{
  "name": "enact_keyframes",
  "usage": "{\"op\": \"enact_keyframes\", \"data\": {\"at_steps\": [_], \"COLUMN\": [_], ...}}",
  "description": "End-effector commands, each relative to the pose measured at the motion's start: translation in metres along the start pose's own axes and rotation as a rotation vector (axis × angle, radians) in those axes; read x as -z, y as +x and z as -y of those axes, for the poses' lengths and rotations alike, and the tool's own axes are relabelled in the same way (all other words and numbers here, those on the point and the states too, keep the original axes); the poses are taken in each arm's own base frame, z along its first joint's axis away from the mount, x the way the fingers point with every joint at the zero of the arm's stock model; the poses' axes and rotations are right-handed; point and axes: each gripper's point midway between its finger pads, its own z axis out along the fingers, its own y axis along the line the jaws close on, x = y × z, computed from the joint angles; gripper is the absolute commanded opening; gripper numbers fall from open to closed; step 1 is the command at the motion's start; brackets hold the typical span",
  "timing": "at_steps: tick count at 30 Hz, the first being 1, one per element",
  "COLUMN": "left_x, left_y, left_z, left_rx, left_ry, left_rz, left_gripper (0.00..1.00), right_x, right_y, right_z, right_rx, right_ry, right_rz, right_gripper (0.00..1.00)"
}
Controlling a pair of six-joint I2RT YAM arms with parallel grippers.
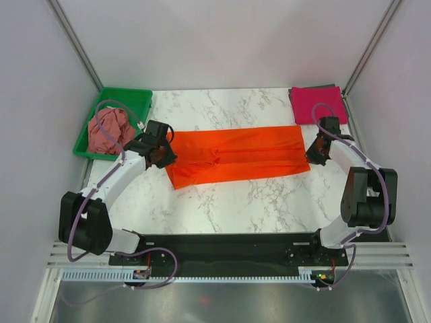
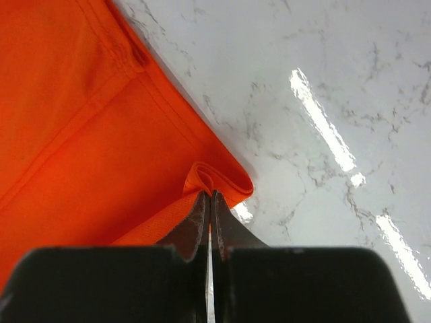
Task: Fold and stack the t-shirts
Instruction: Fold the tshirt
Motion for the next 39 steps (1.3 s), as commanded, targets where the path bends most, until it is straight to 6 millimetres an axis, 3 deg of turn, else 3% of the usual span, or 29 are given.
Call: {"op": "enact_keyframes", "data": {"at_steps": [1, 10, 25, 39], "left_x": [-0.006, -0.035, -0.046, -0.071], "left_y": [-0.023, -0.022, -0.043, -0.047], "left_z": [0.010, 0.015, 0.020, 0.023], "left_rx": [-0.065, -0.111, -0.118, -0.158], "left_ry": [0.035, 0.031, 0.035, 0.020], "left_rz": [0.035, -0.045, -0.036, -0.071], "left_gripper": [0.02, 0.02, 0.02, 0.02], "right_x": [0.004, -0.008, -0.018, -0.026], "right_y": [-0.024, -0.033, -0.037, -0.042], "right_z": [-0.015, -0.022, -0.021, -0.025], "right_rx": [0.045, 0.069, 0.059, 0.049], "right_ry": [0.009, 0.085, 0.132, 0.139], "right_rz": [0.057, 0.061, 0.055, 0.059], "right_gripper": [0.00, 0.00, 0.00, 0.00]}}
